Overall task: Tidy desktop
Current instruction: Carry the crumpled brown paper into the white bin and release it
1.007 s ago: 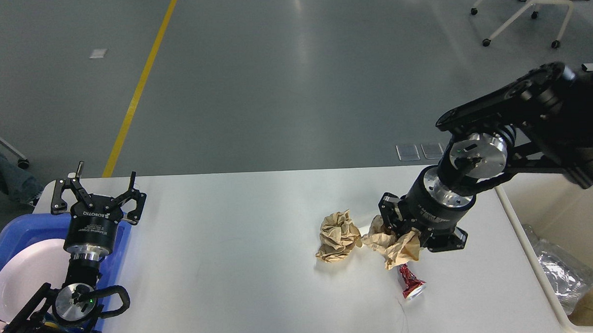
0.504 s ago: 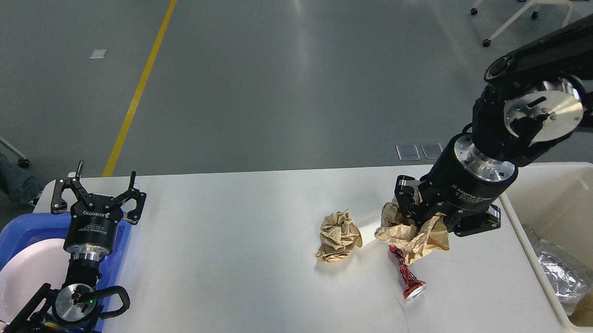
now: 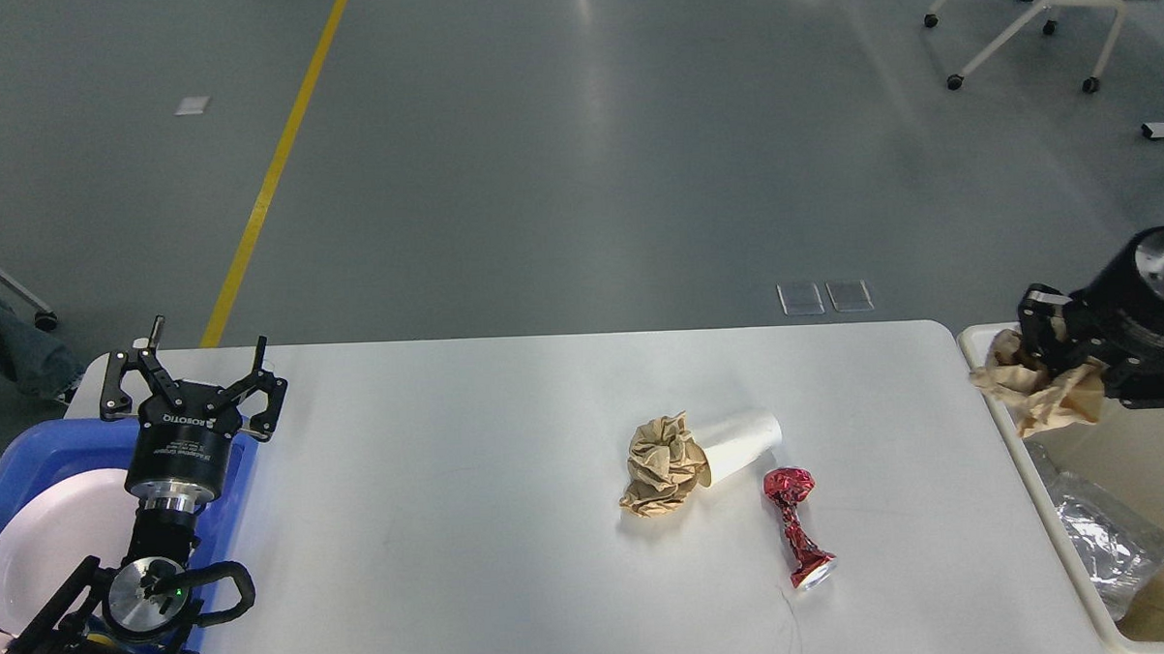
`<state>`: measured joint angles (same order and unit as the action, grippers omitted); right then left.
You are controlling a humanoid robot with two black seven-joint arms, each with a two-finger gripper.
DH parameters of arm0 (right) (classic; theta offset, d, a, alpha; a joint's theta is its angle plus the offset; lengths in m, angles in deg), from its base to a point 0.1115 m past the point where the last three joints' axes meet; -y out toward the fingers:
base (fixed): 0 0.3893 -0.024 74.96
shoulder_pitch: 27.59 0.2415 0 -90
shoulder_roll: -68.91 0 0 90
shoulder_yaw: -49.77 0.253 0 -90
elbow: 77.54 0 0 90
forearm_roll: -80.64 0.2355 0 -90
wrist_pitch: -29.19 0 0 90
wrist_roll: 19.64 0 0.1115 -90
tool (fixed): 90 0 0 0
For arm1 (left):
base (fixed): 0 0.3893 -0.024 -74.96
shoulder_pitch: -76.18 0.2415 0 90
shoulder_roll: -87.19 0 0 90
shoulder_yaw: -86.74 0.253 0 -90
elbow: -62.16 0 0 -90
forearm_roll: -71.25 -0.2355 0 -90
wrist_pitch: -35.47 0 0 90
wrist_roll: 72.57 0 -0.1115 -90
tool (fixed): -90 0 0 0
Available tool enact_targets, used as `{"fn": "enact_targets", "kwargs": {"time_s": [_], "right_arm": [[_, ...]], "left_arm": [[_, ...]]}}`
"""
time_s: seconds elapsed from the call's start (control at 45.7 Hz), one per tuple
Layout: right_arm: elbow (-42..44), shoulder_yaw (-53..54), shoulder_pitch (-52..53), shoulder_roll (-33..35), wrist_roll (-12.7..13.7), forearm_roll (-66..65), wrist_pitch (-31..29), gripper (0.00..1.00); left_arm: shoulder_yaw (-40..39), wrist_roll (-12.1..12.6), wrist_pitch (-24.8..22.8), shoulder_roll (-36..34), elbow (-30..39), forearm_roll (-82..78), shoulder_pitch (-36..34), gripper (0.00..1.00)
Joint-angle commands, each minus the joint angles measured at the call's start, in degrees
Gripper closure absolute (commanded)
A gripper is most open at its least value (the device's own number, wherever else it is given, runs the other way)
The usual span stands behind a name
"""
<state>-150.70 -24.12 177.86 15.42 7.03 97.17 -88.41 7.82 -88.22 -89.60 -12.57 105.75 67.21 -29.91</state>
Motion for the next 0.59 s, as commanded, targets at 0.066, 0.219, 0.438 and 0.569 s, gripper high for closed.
{"fn": "enact_targets", "kwargs": {"time_s": [0.066, 0.219, 0.438, 0.569], "right_arm": [[18.12, 6.47, -17.25, 5.24, -0.21, -4.14, 0.01, 1.0], [34.99, 20.0, -37.2, 4.54, -0.21, -4.49, 0.27, 1.0], [52.4, 28.98, -57.6, -3.89, -3.63, -6.69, 7.38, 1.0], [57.51, 28.63, -65.69, -9.87, -9.17, -12.22, 17.04, 1.0]], "left_arm": [[0.0, 0.0, 0.0, 0.0, 0.0, 0.0, 0.0, 0.04], [0.0, 0.0, 0.0, 0.0, 0.0, 0.0, 0.0, 0.04], [0.0, 0.0, 0.0, 0.0, 0.0, 0.0, 0.0, 0.04], [0.0, 0.0, 0.0, 0.0, 0.0, 0.0, 0.0, 0.04]]}}
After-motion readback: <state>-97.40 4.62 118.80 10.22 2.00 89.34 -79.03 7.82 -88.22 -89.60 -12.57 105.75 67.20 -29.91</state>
